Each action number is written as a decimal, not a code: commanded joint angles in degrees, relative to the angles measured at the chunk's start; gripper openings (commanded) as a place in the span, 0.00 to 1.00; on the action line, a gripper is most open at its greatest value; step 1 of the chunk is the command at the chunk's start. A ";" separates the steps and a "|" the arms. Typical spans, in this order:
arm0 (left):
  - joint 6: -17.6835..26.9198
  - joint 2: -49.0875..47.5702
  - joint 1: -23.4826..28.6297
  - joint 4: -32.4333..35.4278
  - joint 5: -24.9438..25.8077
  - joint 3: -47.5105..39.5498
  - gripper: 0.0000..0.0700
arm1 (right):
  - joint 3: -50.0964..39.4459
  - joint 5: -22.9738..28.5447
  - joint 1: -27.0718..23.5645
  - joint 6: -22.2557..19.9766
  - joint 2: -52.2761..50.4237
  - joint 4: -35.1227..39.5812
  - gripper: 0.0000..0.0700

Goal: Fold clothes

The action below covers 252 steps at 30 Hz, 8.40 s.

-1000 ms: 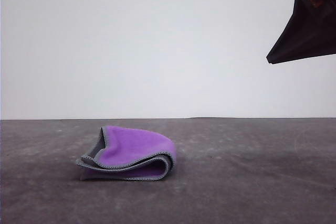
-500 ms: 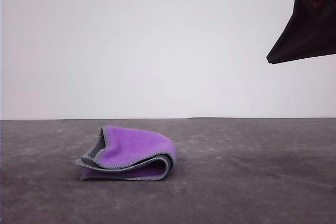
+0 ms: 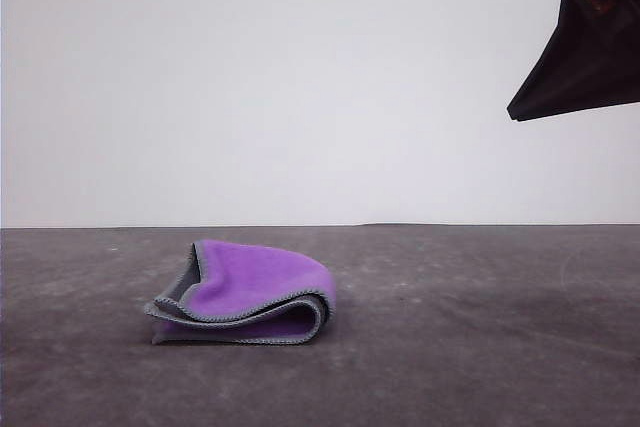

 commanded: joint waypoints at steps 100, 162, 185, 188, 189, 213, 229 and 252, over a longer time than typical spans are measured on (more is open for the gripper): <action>0.51 -0.07 0.02 0.66 0.07 -1.09 0.00 | -26.47 14.95 -28.37 -8.80 -46.27 -2.78 0.02; 0.52 -0.07 0.02 0.68 0.07 -1.09 0.00 | -26.47 14.95 -28.37 -8.80 -46.27 -2.78 0.02; 0.51 -0.07 0.00 0.66 0.07 -1.09 0.00 | -26.47 14.95 -28.37 -8.80 -46.27 -2.78 0.02; 0.52 -0.07 0.00 0.66 0.07 -1.09 0.00 | -26.47 14.95 -28.37 -8.80 -46.27 -2.78 0.02; 0.52 -0.07 0.00 0.66 0.07 -1.09 0.00 | -26.47 14.95 -28.37 -8.80 -46.27 -2.78 0.02; 0.52 -0.07 0.00 0.66 0.07 -1.09 0.00 | -26.47 14.95 -28.37 -8.80 -46.27 -2.78 0.02; 0.52 -0.07 0.00 0.66 0.07 -1.09 0.00 | -26.47 14.95 -28.37 -8.80 -46.27 -2.78 0.02; 0.52 -0.07 0.00 0.68 0.07 -1.09 0.00 | -26.47 14.95 -28.37 -8.80 -46.27 -2.78 0.02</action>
